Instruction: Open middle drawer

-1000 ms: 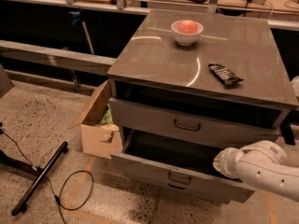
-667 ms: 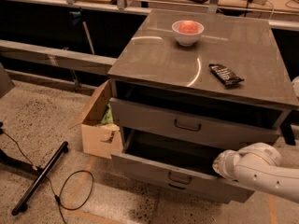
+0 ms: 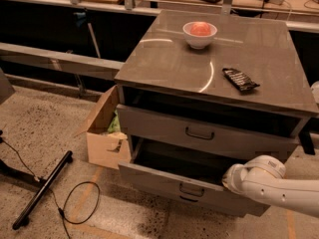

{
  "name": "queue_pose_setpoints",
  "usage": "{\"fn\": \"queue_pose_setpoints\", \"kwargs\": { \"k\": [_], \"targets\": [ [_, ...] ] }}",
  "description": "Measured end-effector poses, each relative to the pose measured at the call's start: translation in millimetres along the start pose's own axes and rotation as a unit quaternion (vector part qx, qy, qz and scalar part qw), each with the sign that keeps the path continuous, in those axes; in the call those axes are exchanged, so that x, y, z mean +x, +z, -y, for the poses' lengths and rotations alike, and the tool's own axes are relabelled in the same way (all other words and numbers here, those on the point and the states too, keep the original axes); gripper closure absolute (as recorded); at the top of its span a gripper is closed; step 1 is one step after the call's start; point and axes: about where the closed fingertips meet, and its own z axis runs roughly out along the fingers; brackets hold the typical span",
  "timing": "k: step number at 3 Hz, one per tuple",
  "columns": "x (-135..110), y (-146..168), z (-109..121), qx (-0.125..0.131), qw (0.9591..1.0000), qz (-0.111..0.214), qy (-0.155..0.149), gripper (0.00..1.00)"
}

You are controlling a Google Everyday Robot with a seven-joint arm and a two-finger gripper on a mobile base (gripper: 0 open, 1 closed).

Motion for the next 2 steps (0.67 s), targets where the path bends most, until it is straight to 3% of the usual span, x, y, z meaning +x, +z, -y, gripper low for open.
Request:
{"fn": "queue_pose_setpoints", "kwargs": {
  "k": [2],
  "targets": [
    [-2, 29, -17, -0.022, 0.9998, -0.003, 0.000, 1.00]
  ]
}}
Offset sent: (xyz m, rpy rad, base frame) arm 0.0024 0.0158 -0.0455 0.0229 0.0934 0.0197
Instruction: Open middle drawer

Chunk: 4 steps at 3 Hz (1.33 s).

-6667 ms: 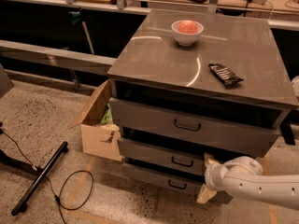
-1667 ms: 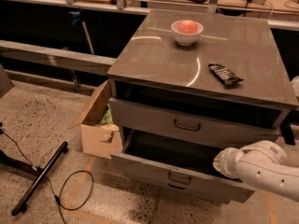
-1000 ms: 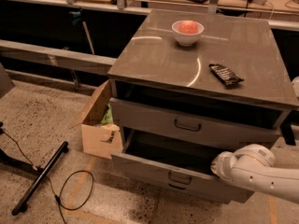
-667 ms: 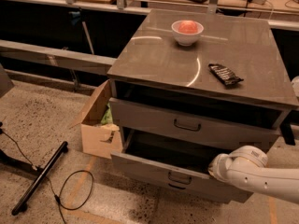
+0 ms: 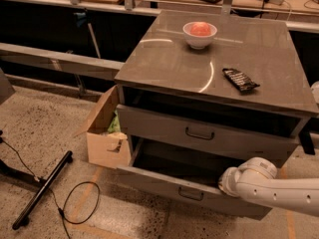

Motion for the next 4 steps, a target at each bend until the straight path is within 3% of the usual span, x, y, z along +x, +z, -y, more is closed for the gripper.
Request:
{"fn": "queue_pose_setpoints", "kwargs": {
  "k": [2, 4],
  "targets": [
    [6, 0, -35, -0.072, 0.9968, -0.034, -0.009, 1.00],
    [38, -26, -77, -0.138, 0.9881, -0.067, -0.006, 1.00]
  ]
}}
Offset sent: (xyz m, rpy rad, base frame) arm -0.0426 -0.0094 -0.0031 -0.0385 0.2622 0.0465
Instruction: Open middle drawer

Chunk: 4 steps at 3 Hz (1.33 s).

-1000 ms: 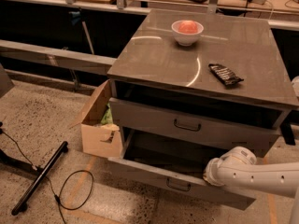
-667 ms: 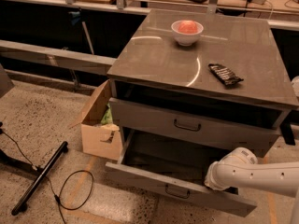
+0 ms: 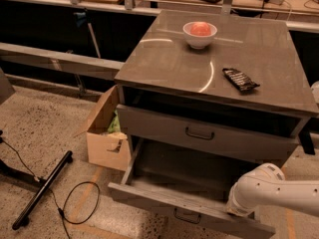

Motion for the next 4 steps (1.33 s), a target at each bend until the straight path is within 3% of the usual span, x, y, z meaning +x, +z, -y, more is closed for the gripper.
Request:
{"fn": "queue_pose_setpoints", "kwargs": {
  "k": [2, 3, 4],
  "targets": [
    [24, -2, -60, -0.075, 0.9969, -0.024, 0.008, 1.00],
    [24, -3, -77, -0.095, 0.9951, -0.026, 0.006, 1.00],
    [23, -6, -108, -0.131, 0.9909, -0.028, 0.006, 1.00]
  ]
}}
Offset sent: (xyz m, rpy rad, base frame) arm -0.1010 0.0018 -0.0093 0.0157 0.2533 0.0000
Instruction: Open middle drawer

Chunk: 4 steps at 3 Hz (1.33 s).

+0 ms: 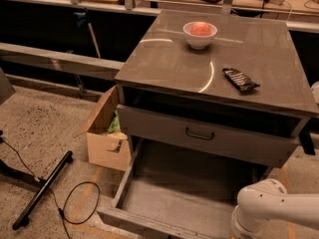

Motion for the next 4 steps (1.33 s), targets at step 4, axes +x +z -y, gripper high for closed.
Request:
{"fn": "queue_pose_setpoints", "kwargs": {
  "k": [4],
  "targets": [
    [28, -144, 61, 0.168, 0.9846, 0.005, 0.050, 1.00]
  ]
}}
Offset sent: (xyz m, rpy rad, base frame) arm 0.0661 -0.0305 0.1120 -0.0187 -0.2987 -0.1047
